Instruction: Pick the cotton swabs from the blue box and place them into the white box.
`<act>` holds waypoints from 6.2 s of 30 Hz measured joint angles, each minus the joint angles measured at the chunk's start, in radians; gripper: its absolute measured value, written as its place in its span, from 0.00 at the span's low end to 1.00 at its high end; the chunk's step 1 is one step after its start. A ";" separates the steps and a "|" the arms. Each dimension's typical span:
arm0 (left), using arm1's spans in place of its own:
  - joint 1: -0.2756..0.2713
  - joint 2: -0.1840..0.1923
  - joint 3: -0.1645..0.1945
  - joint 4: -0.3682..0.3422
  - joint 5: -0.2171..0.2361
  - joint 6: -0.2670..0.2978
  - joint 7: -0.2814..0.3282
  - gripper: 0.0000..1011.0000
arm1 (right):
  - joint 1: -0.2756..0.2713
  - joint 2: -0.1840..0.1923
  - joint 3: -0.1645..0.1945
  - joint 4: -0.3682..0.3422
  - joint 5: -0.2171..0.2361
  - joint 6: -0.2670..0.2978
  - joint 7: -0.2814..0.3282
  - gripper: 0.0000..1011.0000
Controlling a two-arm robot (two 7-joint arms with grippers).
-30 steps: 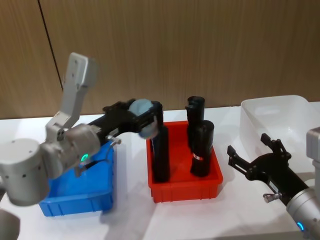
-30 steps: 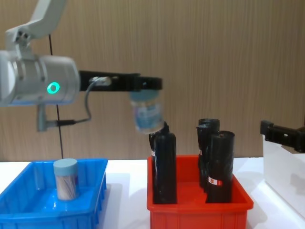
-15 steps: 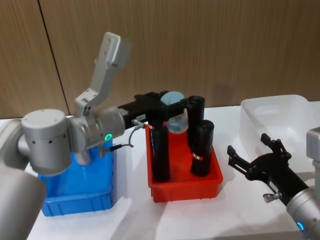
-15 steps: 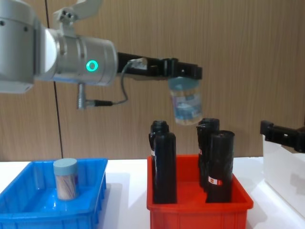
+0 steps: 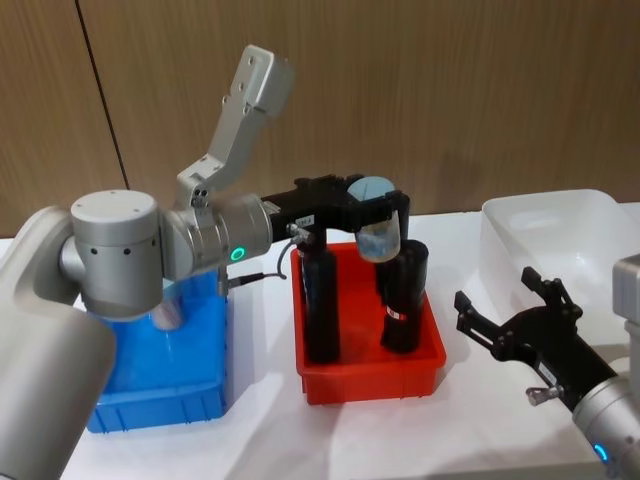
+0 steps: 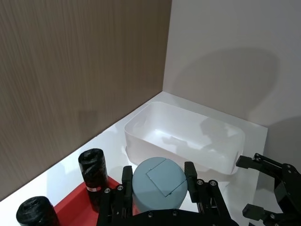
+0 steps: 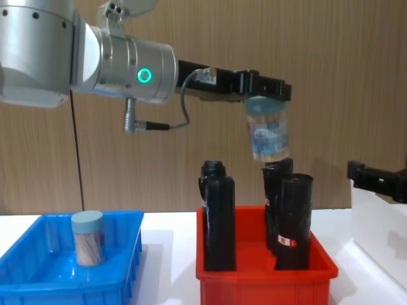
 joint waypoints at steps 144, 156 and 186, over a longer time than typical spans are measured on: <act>-0.036 -0.020 0.009 0.038 0.016 0.012 -0.032 0.66 | 0.409 -0.127 -0.043 0.361 -0.032 0.108 0.377 0.99; -0.036 -0.019 0.009 0.038 0.016 0.012 -0.032 0.66 | 0.404 -0.122 -0.050 0.356 -0.041 0.105 0.405 0.99; -0.037 -0.019 0.009 0.038 0.016 0.012 -0.032 0.66 | 0.451 -0.145 -0.060 0.415 -0.022 0.112 0.400 0.95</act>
